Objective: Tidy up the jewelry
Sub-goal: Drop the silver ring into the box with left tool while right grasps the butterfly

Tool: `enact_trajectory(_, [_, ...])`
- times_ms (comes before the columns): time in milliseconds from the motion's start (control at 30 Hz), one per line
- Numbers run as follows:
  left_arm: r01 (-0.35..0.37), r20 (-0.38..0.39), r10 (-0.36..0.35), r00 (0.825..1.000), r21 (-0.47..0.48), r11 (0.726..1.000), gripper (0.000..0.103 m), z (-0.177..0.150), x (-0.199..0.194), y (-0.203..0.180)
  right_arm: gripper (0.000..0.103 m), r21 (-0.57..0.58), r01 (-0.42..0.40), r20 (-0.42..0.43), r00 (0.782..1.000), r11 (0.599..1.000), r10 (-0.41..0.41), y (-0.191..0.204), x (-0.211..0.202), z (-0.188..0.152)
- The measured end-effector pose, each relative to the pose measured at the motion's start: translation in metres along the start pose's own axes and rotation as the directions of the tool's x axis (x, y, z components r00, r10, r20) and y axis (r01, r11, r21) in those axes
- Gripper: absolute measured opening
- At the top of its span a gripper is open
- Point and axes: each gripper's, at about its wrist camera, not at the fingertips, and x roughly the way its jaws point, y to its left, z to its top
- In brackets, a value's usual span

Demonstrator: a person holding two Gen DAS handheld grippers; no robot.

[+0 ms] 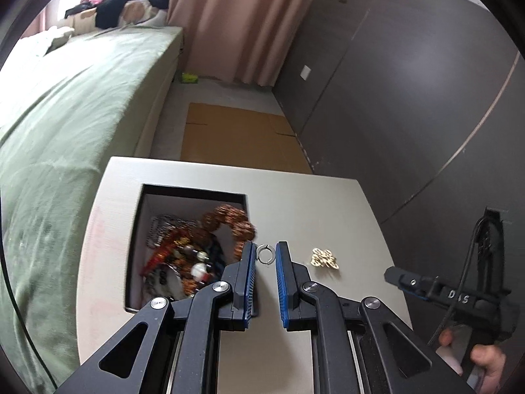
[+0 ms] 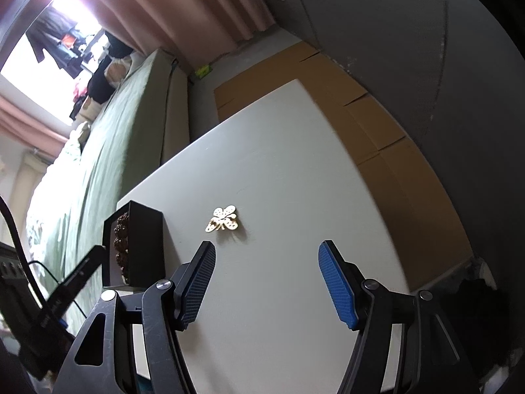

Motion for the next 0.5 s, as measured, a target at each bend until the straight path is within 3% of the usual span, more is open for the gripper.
enact_trajectory(300, [0.003, -0.015, -0.004, 1.000, -0.074, 0.997, 0.013, 0.006, 0.003, 0.035, 0.066, -0.076, 0.033, -0.016, 0.999, 0.997, -0.035, 0.034, 0.039, 0.003])
enact_trajectory(500, [-0.008, -0.040, 0.004, 0.999, -0.109, 0.994, 0.013, 0.008, 0.006, 0.054, 0.066, -0.144, 0.133, -0.002, 0.991, 0.981, -0.135, 0.056, 0.062, 0.003])
